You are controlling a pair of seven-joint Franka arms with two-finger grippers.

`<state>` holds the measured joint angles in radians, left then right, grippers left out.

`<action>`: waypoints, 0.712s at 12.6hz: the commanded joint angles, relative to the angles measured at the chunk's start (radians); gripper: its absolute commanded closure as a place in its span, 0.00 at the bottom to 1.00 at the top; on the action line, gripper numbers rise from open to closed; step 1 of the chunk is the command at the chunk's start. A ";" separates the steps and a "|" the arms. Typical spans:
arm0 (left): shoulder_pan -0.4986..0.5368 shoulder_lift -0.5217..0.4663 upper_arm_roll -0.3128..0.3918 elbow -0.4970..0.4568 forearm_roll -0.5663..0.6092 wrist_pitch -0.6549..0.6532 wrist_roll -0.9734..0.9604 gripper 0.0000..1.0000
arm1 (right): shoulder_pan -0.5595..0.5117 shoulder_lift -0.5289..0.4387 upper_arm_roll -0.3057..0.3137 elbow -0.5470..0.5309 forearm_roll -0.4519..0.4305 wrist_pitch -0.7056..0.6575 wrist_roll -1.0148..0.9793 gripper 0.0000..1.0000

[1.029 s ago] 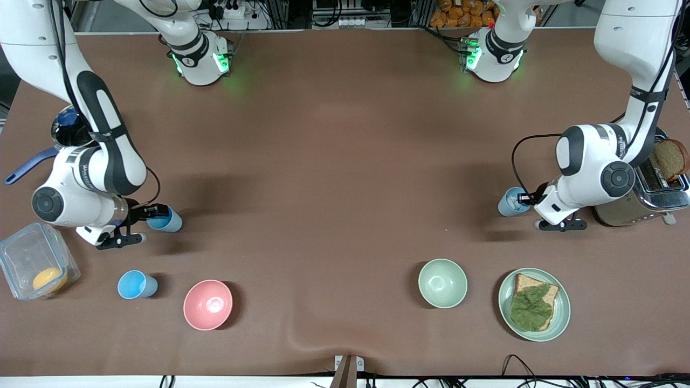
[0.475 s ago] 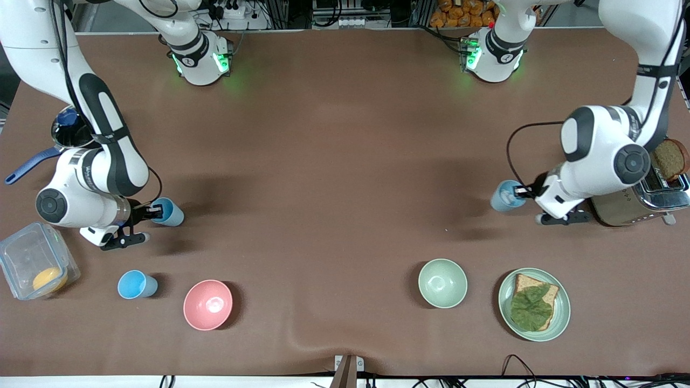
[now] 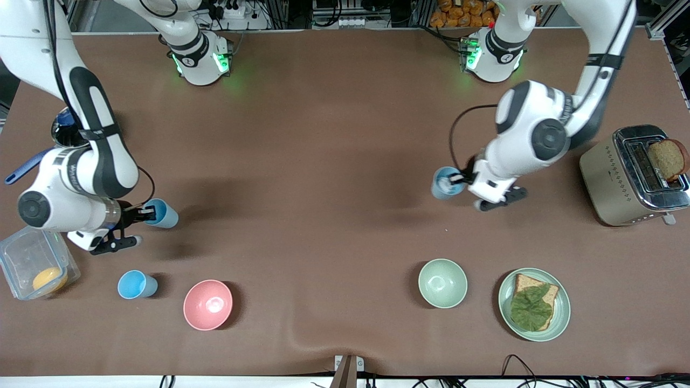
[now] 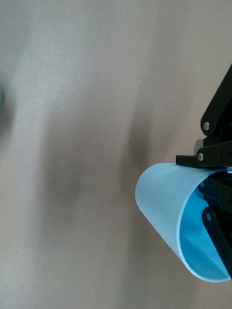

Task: Stack blue cups with both arms
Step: 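Carry the blue cup with the left gripper toward the table middle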

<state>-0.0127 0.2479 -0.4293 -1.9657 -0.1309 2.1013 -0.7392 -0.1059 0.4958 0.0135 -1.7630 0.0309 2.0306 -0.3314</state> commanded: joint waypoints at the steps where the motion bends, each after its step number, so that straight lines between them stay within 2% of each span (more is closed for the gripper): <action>1: -0.106 0.086 -0.014 0.124 -0.007 -0.018 -0.206 1.00 | 0.012 -0.046 0.006 0.055 -0.014 -0.091 -0.024 1.00; 3: -0.177 0.151 -0.013 0.195 0.000 -0.009 -0.345 1.00 | 0.015 -0.045 0.008 0.118 -0.002 -0.151 -0.047 1.00; 5: -0.243 0.212 -0.008 0.234 0.007 0.034 -0.432 1.00 | 0.014 -0.045 0.020 0.125 0.013 -0.159 -0.054 1.00; 7: -0.306 0.267 -0.006 0.238 0.062 0.132 -0.538 1.00 | 0.023 -0.045 0.032 0.126 0.072 -0.159 -0.046 1.00; 9: -0.352 0.322 -0.006 0.249 0.141 0.209 -0.624 1.00 | 0.051 -0.069 0.032 0.128 0.075 -0.197 -0.040 1.00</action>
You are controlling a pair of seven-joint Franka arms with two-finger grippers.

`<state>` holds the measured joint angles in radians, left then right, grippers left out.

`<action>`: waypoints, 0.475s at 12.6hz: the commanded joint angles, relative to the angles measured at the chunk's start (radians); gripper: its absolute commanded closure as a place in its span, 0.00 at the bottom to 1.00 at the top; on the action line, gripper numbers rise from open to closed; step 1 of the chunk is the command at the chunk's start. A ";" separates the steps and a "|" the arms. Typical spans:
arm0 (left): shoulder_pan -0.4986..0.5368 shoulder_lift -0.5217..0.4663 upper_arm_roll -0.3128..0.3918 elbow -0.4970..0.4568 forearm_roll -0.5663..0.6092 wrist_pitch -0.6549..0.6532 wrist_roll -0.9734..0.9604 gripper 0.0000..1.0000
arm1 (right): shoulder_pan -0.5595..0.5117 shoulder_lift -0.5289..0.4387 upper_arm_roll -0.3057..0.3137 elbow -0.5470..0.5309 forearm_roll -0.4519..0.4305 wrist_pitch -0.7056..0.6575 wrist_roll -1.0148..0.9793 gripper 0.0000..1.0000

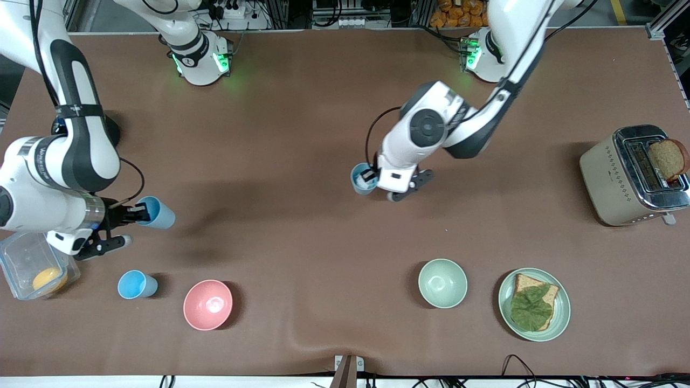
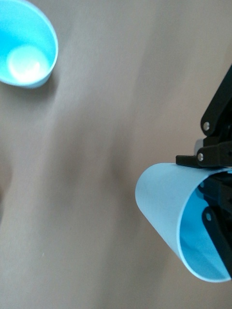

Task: Stack blue cups with both arms
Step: 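Carry the blue cup with the left gripper toward the table middle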

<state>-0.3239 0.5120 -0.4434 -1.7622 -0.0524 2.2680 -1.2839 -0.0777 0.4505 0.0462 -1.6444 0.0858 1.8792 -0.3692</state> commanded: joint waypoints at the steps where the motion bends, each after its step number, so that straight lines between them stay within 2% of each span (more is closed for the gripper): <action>1: -0.049 0.089 0.008 0.058 0.075 0.062 -0.112 1.00 | 0.033 -0.030 0.000 0.021 0.020 -0.067 0.007 1.00; 4: -0.102 0.169 0.018 0.092 0.104 0.140 -0.120 1.00 | 0.073 -0.049 0.000 0.044 0.022 -0.123 0.073 1.00; 5: -0.113 0.183 0.018 0.092 0.109 0.163 -0.120 0.96 | 0.082 -0.056 0.001 0.044 0.022 -0.132 0.090 1.00; 6: -0.113 0.198 0.018 0.092 0.111 0.179 -0.120 0.63 | 0.091 -0.062 0.001 0.044 0.022 -0.140 0.105 1.00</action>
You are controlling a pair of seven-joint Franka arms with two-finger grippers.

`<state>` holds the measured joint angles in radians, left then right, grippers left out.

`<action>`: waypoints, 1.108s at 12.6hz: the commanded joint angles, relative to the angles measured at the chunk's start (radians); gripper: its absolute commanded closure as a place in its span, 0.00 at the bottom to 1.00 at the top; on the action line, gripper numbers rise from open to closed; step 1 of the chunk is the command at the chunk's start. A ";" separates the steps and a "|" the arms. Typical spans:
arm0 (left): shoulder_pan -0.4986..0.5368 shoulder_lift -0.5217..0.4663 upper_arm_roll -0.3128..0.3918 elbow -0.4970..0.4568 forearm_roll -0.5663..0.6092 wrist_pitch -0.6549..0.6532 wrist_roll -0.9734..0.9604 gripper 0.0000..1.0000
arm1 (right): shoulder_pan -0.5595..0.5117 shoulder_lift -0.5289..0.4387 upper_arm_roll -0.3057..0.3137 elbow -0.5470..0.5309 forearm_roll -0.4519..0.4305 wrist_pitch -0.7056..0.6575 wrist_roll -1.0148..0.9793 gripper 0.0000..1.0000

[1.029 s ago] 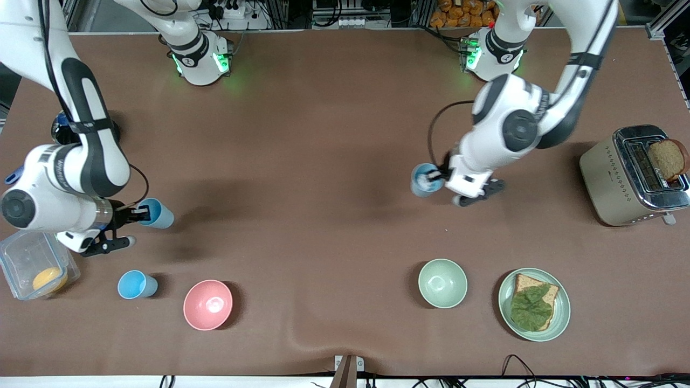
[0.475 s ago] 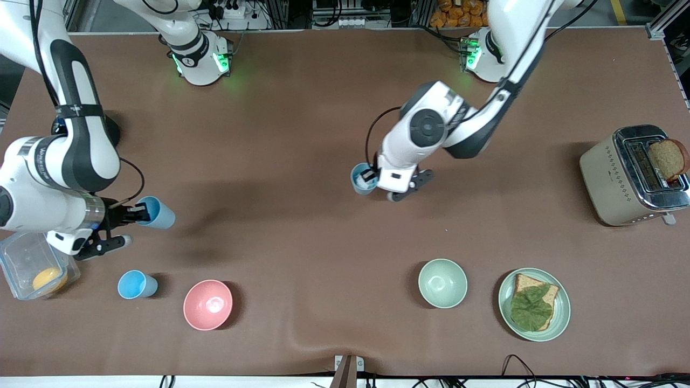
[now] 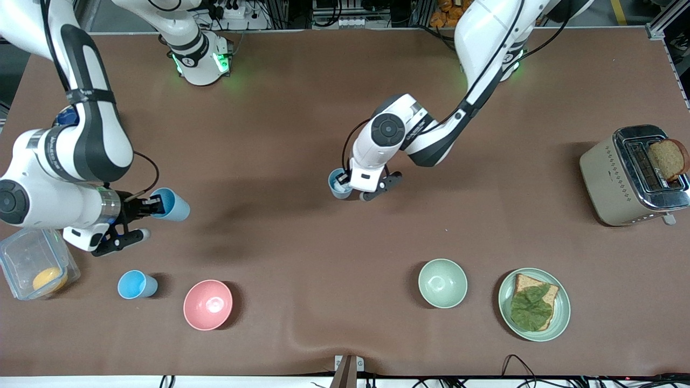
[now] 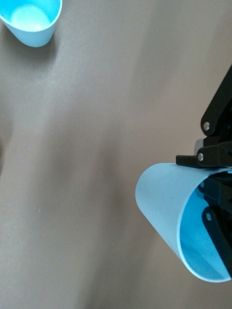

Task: Stack blue cups with both arms
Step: 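Set the blue cup down mid-table and open the left gripper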

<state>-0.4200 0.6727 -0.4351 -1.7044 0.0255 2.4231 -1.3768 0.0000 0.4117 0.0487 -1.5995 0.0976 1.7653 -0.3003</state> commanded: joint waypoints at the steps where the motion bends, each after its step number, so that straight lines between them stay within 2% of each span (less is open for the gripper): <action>1: -0.017 0.042 0.012 0.034 0.034 0.031 -0.027 0.01 | 0.020 -0.033 -0.003 0.000 0.010 -0.035 0.046 1.00; 3: -0.002 0.009 0.012 0.035 0.036 0.031 -0.022 0.00 | 0.023 -0.034 -0.001 0.001 0.028 -0.038 0.061 1.00; 5: 0.018 -0.071 0.012 0.032 0.036 0.018 -0.025 0.00 | 0.032 -0.036 -0.001 0.001 0.045 -0.047 0.075 1.00; 9: 0.101 -0.269 0.012 0.034 0.039 -0.110 -0.010 0.00 | 0.038 -0.033 0.002 0.000 0.051 -0.046 0.075 1.00; 10: 0.128 -0.312 0.012 0.034 0.039 -0.134 -0.002 0.00 | 0.043 -0.034 0.002 0.000 0.079 -0.047 0.075 1.00; 14: 0.243 -0.416 0.012 0.034 0.089 -0.243 0.097 0.00 | 0.055 -0.034 0.002 0.000 0.091 -0.049 0.076 1.00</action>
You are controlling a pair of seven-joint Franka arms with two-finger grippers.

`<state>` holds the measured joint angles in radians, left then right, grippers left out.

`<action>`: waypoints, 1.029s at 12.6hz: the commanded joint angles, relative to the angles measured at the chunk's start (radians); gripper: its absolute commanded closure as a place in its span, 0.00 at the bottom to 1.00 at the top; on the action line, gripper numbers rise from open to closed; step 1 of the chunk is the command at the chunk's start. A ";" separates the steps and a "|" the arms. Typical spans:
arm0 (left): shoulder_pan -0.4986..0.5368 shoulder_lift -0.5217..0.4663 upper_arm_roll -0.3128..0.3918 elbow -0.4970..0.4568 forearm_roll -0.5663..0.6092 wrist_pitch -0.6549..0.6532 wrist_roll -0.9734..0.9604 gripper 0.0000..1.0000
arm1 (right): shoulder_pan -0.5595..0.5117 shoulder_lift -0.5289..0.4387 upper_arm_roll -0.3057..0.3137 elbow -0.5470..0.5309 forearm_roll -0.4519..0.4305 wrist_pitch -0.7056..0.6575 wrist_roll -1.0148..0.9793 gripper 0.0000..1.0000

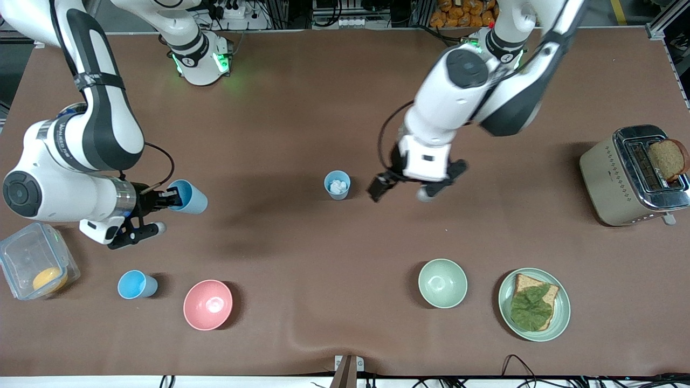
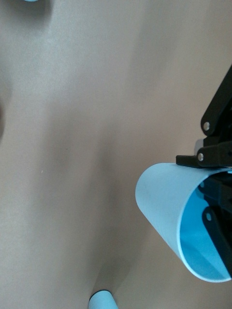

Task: Stack blue cups with both arms
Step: 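Carry the right cup toward the placed cup while the left gripper withdraws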

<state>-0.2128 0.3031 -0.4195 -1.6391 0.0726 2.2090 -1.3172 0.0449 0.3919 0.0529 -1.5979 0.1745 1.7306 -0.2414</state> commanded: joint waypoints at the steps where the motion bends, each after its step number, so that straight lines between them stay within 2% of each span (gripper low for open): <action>1: 0.067 -0.067 -0.005 -0.031 0.047 -0.053 0.062 0.00 | 0.021 -0.015 -0.001 -0.001 0.019 -0.016 0.051 1.00; 4: 0.150 -0.094 -0.008 -0.031 0.050 -0.202 0.192 0.00 | 0.090 -0.022 0.001 -0.001 0.042 -0.016 0.189 1.00; 6: 0.168 -0.105 -0.015 -0.022 0.055 -0.206 0.359 0.00 | 0.131 -0.031 0.001 -0.001 0.042 -0.014 0.273 1.00; 8: 0.191 -0.108 0.002 0.001 0.055 -0.212 0.444 0.00 | 0.171 -0.031 0.001 0.007 0.043 -0.014 0.356 1.00; 13: 0.337 -0.163 0.001 0.103 0.038 -0.434 0.701 0.00 | 0.399 -0.012 -0.002 0.058 0.063 0.017 0.721 1.00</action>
<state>0.0837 0.1824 -0.4102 -1.5615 0.1037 1.8457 -0.7017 0.3476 0.3759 0.0633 -1.5732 0.2312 1.7450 0.3377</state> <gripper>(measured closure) 0.000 0.965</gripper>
